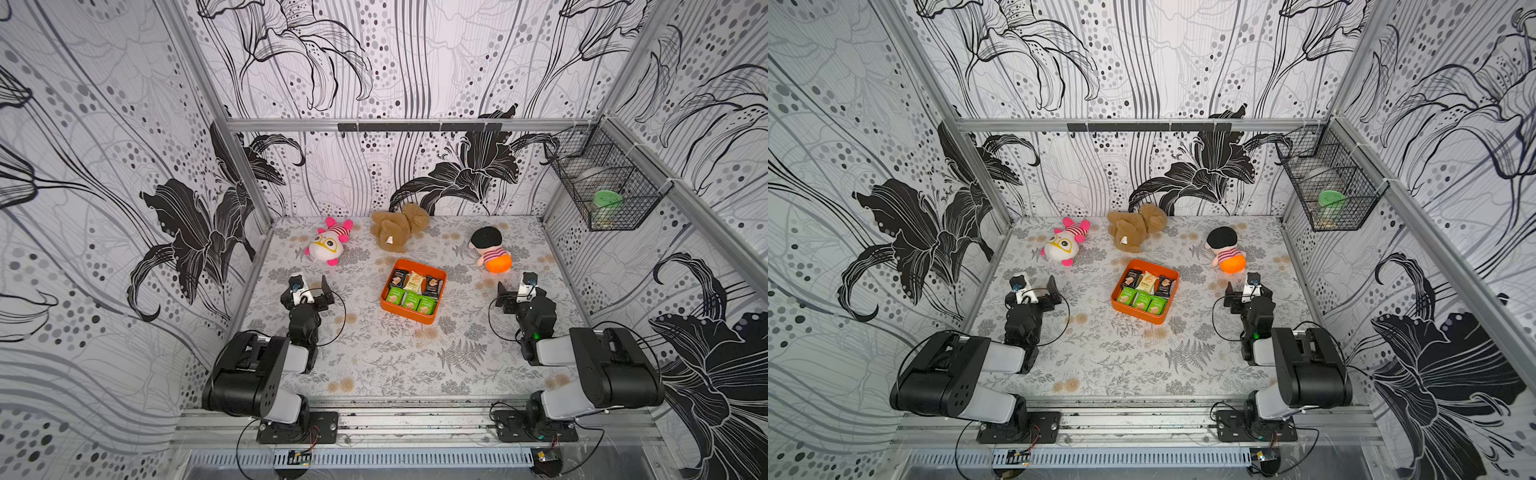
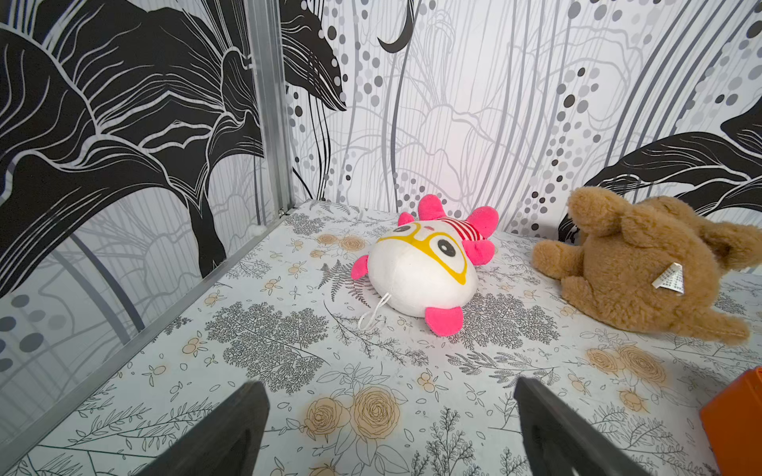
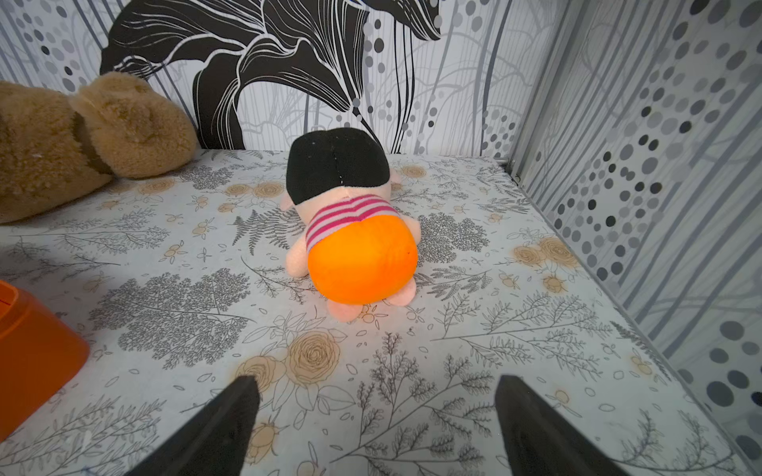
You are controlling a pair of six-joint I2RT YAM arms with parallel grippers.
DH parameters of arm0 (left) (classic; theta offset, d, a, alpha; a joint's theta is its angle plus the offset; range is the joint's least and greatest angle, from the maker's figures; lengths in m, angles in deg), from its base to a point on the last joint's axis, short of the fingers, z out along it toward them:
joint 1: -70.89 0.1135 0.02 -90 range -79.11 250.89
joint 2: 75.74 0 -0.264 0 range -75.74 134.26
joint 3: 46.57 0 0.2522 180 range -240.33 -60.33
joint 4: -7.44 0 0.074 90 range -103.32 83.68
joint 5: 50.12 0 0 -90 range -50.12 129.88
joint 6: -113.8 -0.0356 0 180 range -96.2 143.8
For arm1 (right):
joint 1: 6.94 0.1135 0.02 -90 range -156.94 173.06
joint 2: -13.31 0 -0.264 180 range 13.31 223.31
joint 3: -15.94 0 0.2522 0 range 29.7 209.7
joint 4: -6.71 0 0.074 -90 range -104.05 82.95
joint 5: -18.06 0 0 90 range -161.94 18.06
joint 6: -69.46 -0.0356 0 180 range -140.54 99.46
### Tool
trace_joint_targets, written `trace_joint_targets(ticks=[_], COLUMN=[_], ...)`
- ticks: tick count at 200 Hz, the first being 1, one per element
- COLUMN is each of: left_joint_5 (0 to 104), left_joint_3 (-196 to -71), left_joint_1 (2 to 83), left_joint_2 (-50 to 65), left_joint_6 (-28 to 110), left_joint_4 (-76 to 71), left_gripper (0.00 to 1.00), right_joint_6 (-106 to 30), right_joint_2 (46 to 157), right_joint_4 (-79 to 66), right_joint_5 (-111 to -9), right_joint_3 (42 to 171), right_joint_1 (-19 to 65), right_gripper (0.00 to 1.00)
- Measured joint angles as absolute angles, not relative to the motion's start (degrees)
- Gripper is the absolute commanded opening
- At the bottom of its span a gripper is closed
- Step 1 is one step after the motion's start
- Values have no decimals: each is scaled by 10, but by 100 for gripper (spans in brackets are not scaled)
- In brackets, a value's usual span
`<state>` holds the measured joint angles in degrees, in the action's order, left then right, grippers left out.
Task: Take the cookies out of the storage box
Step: Move the storage box to the center of the board.
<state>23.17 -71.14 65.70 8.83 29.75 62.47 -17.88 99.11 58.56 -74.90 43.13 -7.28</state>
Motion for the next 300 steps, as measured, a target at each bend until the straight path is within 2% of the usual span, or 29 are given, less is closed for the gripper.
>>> trace_joint_targets(ticks=[115,143,189,214,244,281,300], left_joint_5=[231,199,159,138,160,264,325], left_joint_3=[-711,-719,-846,-920,-1014,-1051,-1020], left_joint_1=[657,635,596,574,566,558,541], left_joint_2=[88,52,-61,-82,-69,-47,-46], left_joint_6=[297,295,347,414,507,610,653], left_joint_4=[627,582,345,208,43,-85,-109], left_gripper=[97,97,97,97,97,97,97], right_joint_6=[-178,-185,-286,-365,-450,-535,-568], right_joint_2=[985,931,886,888,903,934,966], right_joint_4=[562,405,83,-92,-246,-331,-346], right_joint_5=[-745,-758,-768,-770,-765,-759,-756], right_joint_3=[438,517,754,850,908,914,915], right_joint_1=[-73,-73,-72,-58,-8,103,153], right_gripper=[96,98,100,88,83,75,65])
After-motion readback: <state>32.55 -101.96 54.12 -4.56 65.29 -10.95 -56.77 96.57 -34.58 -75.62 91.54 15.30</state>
